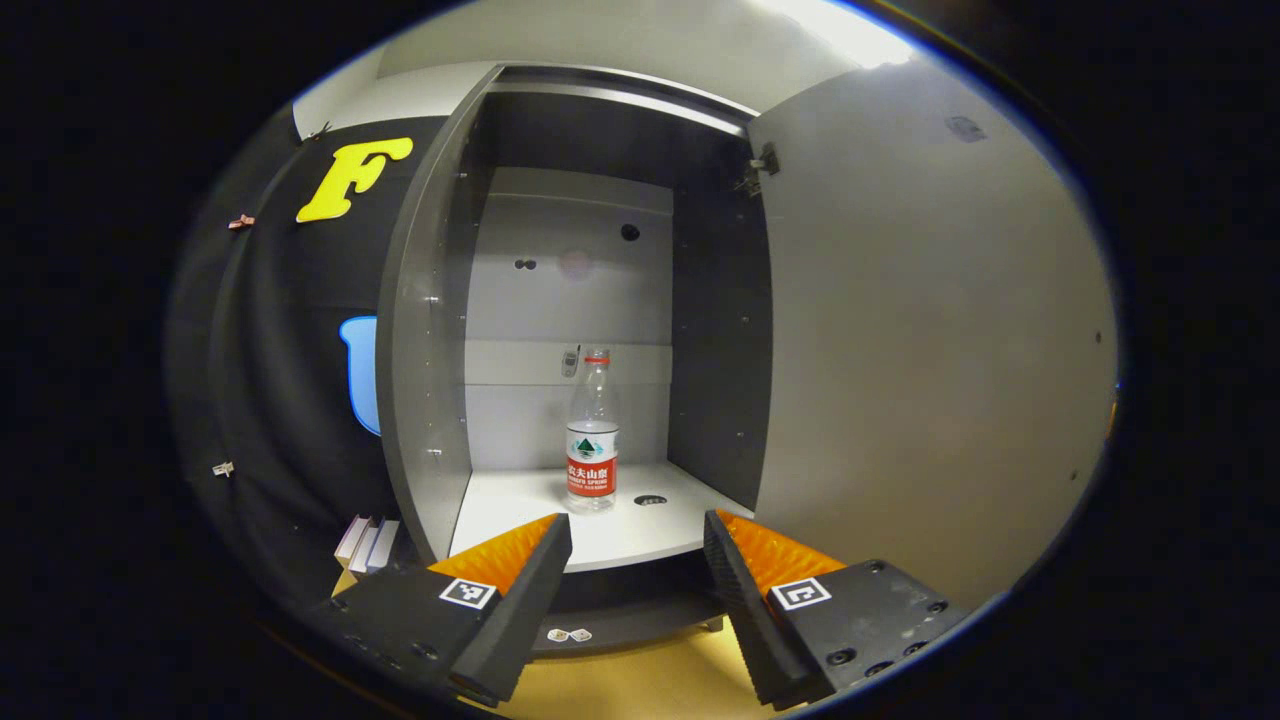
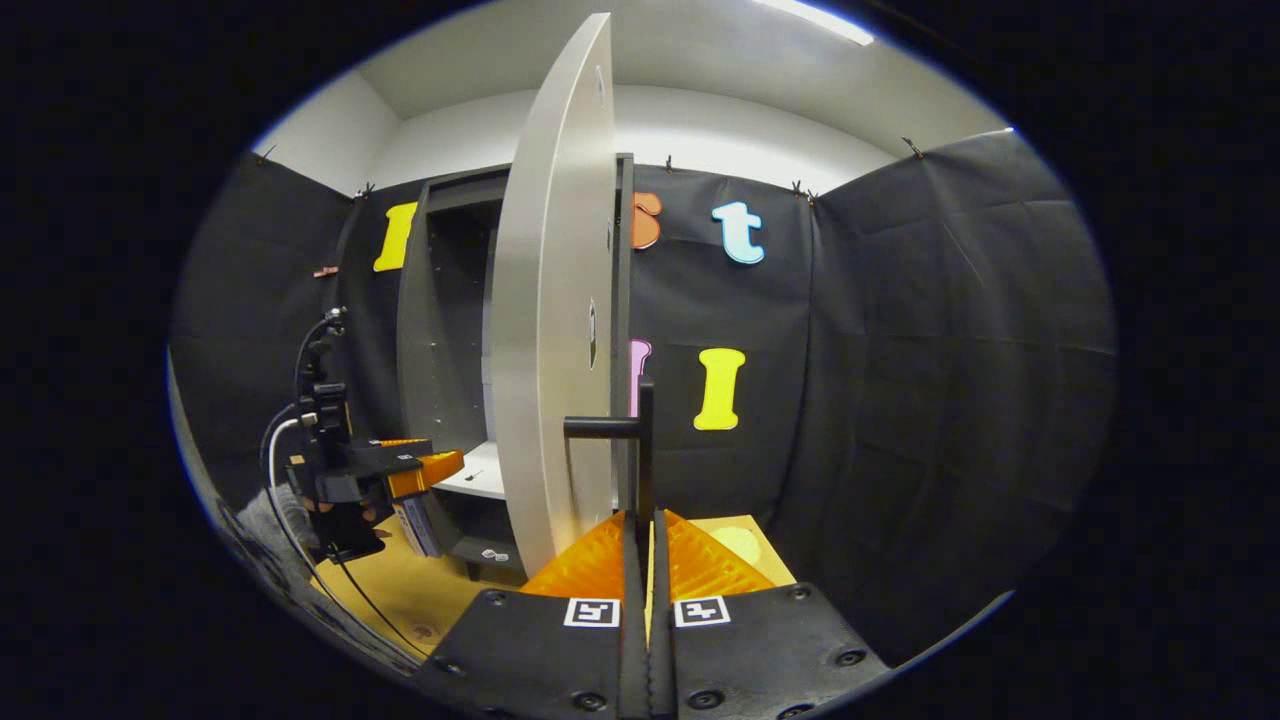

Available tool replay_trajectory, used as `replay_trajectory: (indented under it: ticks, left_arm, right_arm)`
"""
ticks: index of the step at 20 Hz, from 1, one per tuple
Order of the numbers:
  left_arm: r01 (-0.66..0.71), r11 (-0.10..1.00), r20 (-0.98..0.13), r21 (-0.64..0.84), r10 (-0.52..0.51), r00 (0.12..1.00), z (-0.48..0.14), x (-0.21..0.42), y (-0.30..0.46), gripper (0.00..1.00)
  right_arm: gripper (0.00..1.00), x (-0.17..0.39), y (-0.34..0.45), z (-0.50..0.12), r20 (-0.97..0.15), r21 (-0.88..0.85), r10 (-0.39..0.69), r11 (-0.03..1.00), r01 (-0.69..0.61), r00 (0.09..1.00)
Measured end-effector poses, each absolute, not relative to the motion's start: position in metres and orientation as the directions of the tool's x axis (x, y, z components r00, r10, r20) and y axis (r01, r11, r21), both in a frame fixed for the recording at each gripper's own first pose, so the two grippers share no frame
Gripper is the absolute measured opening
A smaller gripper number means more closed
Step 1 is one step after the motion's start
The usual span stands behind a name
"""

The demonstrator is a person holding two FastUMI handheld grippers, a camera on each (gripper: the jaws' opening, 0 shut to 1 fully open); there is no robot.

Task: Open the cabinet door with the right hand, grasp the bottle in the cabinet with the left hand and place it on the coaster, then close the cabinet door with the right hand.

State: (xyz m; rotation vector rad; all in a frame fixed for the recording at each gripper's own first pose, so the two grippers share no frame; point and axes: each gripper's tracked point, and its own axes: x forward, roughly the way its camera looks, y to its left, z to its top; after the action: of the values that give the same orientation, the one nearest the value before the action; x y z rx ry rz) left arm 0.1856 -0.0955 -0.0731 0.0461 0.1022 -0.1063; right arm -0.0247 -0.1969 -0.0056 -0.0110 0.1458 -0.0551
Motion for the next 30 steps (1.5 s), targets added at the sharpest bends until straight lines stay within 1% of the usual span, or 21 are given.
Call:
replay_trajectory:
  ticks: [4, 7, 10, 11, 12, 14, 15, 16, 19, 20, 21, 22, 23, 24, 25, 26, 27, 28, 30]
  left_arm:
    - [0.056, 0.996, -0.102, 0.068, -0.049, 0.994, -0.077, 0.224, -0.083, 0.85]
    - [0.050, 0.994, -0.079, 0.100, -0.042, 0.996, -0.073, 0.259, -0.078, 0.85]
    - [0.053, 0.990, -0.062, 0.132, -0.045, 0.997, -0.073, 0.292, -0.079, 0.86]
    - [0.057, 0.990, -0.061, 0.131, -0.050, 0.997, -0.074, 0.303, -0.081, 0.82]
    - [0.061, 0.989, -0.063, 0.132, -0.053, 0.997, -0.075, 0.314, -0.080, 0.86]
    - [0.050, 0.990, -0.060, 0.134, -0.043, 0.997, -0.076, 0.336, -0.074, 0.86]
    - [0.046, 0.990, -0.060, 0.136, -0.038, 0.997, -0.076, 0.345, -0.073, 0.86]
    - [0.051, 0.989, -0.059, 0.138, -0.043, 0.997, -0.076, 0.354, -0.074, 0.86]
    - [0.044, 0.988, -0.069, 0.145, -0.034, 0.997, -0.083, 0.381, -0.067, 0.83]
    - [0.039, 0.989, -0.077, 0.140, -0.029, 0.997, -0.086, 0.387, -0.066, 0.86]
    - [0.037, 0.990, -0.085, 0.134, -0.026, 0.996, -0.089, 0.393, -0.066, 0.83]
    - [0.041, 0.991, -0.091, 0.130, -0.030, 0.995, -0.091, 0.398, -0.067, 0.83]
    - [0.042, 0.990, -0.095, 0.131, -0.029, 0.995, -0.093, 0.404, -0.066, 0.86]
    - [0.040, 0.990, -0.095, 0.139, -0.026, 0.995, -0.092, 0.408, -0.065, 0.84]
    - [0.034, 0.989, -0.094, 0.147, -0.020, 0.995, -0.093, 0.414, -0.063, 0.86]
    - [0.029, 0.988, -0.093, 0.152, -0.015, 0.996, -0.093, 0.419, -0.062, 0.83]
    - [0.015, 0.988, -0.092, 0.153, -0.001, 0.996, -0.093, 0.426, -0.059, 0.86]
    - [0.004, 0.988, -0.096, 0.157, 0.012, 0.995, -0.093, 0.431, -0.056, 0.86]
    - [0.010, 0.988, -0.102, 0.151, 0.005, 0.995, -0.092, 0.442, -0.057, 0.87]
  right_arm:
    - [0.06, -0.034, -0.196, -0.013, -0.174, -0.071, -0.019, 0.997, 0.007, 0.985]
    - [0.05, -0.050, -0.202, -0.009, -0.173, -0.058, -0.036, 0.998, 0.026, 0.984]
    - [0.05, -0.071, -0.225, -0.004, -0.151, -0.043, -0.133, 0.991, 0.128, 0.980]
    - [0.05, -0.079, -0.235, -0.002, -0.138, -0.041, -0.177, 0.984, 0.173, 0.974]
    - [0.05, -0.084, -0.249, -0.002, -0.131, -0.049, -0.231, 0.973, 0.226, 0.964]
    - [0.05, -0.094, -0.272, -0.006, -0.135, -0.069, -0.336, 0.941, 0.330, 0.932]
    - [0.09, -0.095, -0.284, -0.007, -0.128, -0.077, -0.382, 0.924, 0.375, 0.915]
    - [0.29, -0.098, -0.296, -0.002, -0.104, -0.088, -0.434, 0.900, 0.427, 0.895]
    - [0.65, -0.102, -0.326, 0.016, 0.003, -0.130, -0.549, 0.829, 0.544, 0.836]
    - [0.77, -0.105, -0.328, 0.018, 0.024, -0.148, -0.569, 0.811, 0.566, 0.822]
    - [0.89, -0.102, -0.331, 0.018, 0.032, -0.160, -0.579, 0.801, 0.576, 0.814]
    - [0.98, -0.100, -0.331, 0.016, 0.025, -0.165, -0.580, 0.801, 0.575, 0.814]
    - [0.98, -0.100, -0.331, 0.012, 0.013, -0.166, -0.578, 0.804, 0.571, 0.816]
    - [0.96, -0.099, -0.332, 0.011, 0.003, -0.168, -0.575, 0.806, 0.567, 0.818]
    - [0.93, -0.097, -0.333, 0.010, -0.007, -0.169, -0.575, 0.807, 0.566, 0.818]
    - [0.93, -0.094, -0.334, 0.010, -0.011, -0.168, -0.576, 0.807, 0.567, 0.817]
    - [0.94, -0.091, -0.334, 0.010, -0.011, -0.163, -0.576, 0.808, 0.566, 0.818]
    - [0.93, -0.086, -0.335, 0.010, -0.005, -0.155, -0.577, 0.807, 0.569, 0.817]
    - [0.94, -0.085, -0.341, 0.014, 0.018, -0.155, -0.592, 0.795, 0.587, 0.806]
